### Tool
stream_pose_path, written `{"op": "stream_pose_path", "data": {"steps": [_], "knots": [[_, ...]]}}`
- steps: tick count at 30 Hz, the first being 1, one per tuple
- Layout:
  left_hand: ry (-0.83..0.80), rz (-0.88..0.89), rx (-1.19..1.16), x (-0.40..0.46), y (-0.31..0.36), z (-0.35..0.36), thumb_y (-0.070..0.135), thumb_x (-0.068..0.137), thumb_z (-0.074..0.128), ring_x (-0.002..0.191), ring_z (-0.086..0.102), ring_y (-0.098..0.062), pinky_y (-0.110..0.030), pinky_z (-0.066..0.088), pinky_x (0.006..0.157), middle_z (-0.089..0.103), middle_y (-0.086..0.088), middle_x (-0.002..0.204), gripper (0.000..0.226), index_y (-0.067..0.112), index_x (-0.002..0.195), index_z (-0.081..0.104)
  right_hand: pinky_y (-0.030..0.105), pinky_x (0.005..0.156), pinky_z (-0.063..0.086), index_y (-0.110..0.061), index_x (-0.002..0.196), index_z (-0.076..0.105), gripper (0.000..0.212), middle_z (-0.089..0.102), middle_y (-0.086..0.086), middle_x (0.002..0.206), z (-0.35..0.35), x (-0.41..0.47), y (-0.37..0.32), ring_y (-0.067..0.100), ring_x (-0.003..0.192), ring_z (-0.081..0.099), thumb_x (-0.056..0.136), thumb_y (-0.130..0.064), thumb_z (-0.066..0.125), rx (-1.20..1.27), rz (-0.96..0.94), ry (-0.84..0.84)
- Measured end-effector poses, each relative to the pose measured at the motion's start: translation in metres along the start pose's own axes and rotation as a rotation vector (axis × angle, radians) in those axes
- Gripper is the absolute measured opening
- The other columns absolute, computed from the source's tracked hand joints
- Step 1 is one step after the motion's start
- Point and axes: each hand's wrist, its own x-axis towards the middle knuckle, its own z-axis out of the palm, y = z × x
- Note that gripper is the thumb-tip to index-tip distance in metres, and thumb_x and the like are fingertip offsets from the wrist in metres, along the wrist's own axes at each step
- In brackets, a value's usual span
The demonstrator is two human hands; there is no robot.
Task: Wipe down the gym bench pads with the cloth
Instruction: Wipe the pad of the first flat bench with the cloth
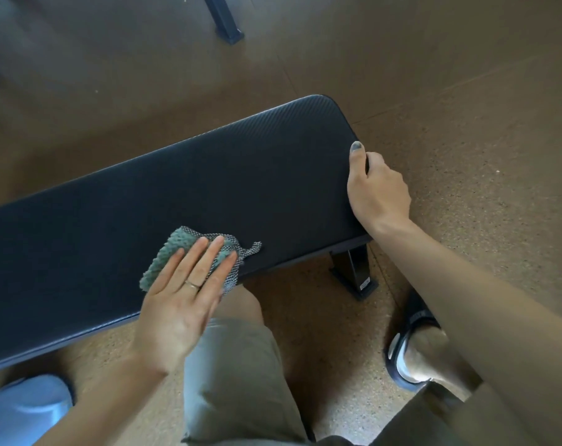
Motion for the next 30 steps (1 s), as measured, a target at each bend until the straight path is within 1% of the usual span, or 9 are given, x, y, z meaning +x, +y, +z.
{"op": "stream_pose_path", "data": {"steps": [4, 8, 10, 13, 17, 22, 26, 28, 30], "knots": [[0.005, 0.034, -0.009, 0.041, 0.036, 0.004, 0.006, 0.094, 0.071, 0.152, 0.030, -0.030, -0.051, 0.030, 0.122, 0.027, -0.011, 0.167, 0.074, 0.012, 0.158, 0.035, 0.048, 0.098, 0.049, -0.019, 0.140, 0.054, 0.078, 0.067, 0.004, 0.124, 0.001, -0.001, 0.000, 0.028, 0.113, 0.063, 0.100, -0.073, 0.014, -0.010, -0.003, 0.021], [0.050, 0.127, -0.069, 0.093, 0.090, 0.001, 0.007, 0.107, 0.035, 0.155, 0.021, -0.030, -0.049, 0.024, 0.125, 0.019, -0.011, 0.169, 0.057, 0.015, 0.162, 0.023, 0.048, 0.094, 0.048, -0.014, 0.134, 0.057, 0.082, 0.068, 0.009, 0.118, 0.001, 0.000, -0.003, 0.032, 0.109, 0.063, 0.100, -0.074, 0.014, -0.045, -0.003, 0.046], [0.042, 0.140, -0.082, 0.101, 0.095, 0.001, 0.008, 0.109, 0.028, 0.156, 0.018, -0.029, -0.049, 0.023, 0.125, 0.016, -0.010, 0.170, 0.057, 0.017, 0.163, 0.018, 0.047, 0.093, 0.047, -0.012, 0.133, 0.058, 0.082, 0.068, 0.011, 0.119, 0.000, 0.000, -0.005, 0.034, 0.111, 0.063, 0.100, -0.073, 0.015, -0.067, -0.008, 0.053], [0.006, 0.170, -0.045, 0.080, 0.070, -0.002, 0.002, 0.105, 0.036, 0.157, 0.013, -0.025, -0.046, 0.019, 0.127, 0.010, -0.006, 0.171, 0.067, 0.020, 0.164, 0.011, 0.044, 0.088, 0.044, -0.011, 0.133, 0.058, 0.080, 0.068, 0.011, 0.119, -0.001, 0.000, -0.005, 0.034, 0.109, 0.062, 0.101, -0.071, 0.016, -0.070, 0.005, 0.046], [-0.067, 0.022, -0.024, -0.001, 0.000, -0.008, 0.001, 0.092, 0.068, 0.157, 0.015, -0.023, -0.043, 0.015, 0.128, 0.012, -0.003, 0.171, 0.090, 0.022, 0.164, 0.018, 0.045, 0.090, 0.046, -0.010, 0.134, 0.057, 0.080, 0.068, 0.011, 0.120, -0.002, -0.002, -0.006, 0.033, 0.109, 0.063, 0.101, -0.071, 0.016, -0.064, 0.012, 0.048], [-0.181, -0.044, -0.005, -0.049, -0.056, -0.016, 0.025, 0.098, 0.045, 0.156, 0.020, -0.025, -0.045, 0.017, 0.127, 0.019, -0.005, 0.170, 0.067, 0.018, 0.161, 0.025, 0.042, 0.083, 0.043, -0.012, 0.132, 0.057, 0.075, 0.068, 0.008, 0.112, -0.002, -0.004, -0.009, 0.027, 0.098, 0.061, 0.104, -0.066, 0.015, -0.052, 0.016, 0.060], [-0.070, 0.020, -0.024, -0.007, -0.011, -0.010, 0.019, 0.101, 0.044, 0.153, 0.029, -0.031, -0.050, 0.027, 0.123, 0.027, -0.011, 0.167, 0.058, 0.012, 0.158, 0.034, 0.045, 0.089, 0.046, -0.014, 0.136, 0.056, 0.074, 0.069, 0.008, 0.116, -0.002, -0.007, -0.008, 0.030, 0.106, 0.064, 0.104, -0.065, 0.014, -0.040, 0.020, 0.060], [-0.032, 0.105, -0.034, 0.031, 0.020, -0.005, 0.013, 0.103, 0.051, 0.153, 0.027, -0.029, -0.049, 0.028, 0.123, 0.027, -0.010, 0.167, 0.058, 0.012, 0.158, 0.035, 0.043, 0.088, 0.045, -0.015, 0.136, 0.057, 0.071, 0.069, 0.006, 0.115, -0.003, -0.009, -0.007, 0.029, 0.106, 0.064, 0.105, -0.064, 0.014, -0.031, 0.026, 0.059], [-0.014, 0.153, -0.049, 0.080, 0.055, -0.005, 0.018, 0.105, 0.055, 0.155, 0.024, -0.028, -0.048, 0.027, 0.124, 0.025, -0.009, 0.168, 0.059, 0.014, 0.160, 0.032, 0.039, 0.085, 0.040, -0.016, 0.136, 0.058, 0.069, 0.067, 0.003, 0.112, -0.005, -0.009, -0.009, 0.026, 0.105, 0.061, 0.107, -0.061, 0.014, -0.006, 0.042, 0.054]]}}
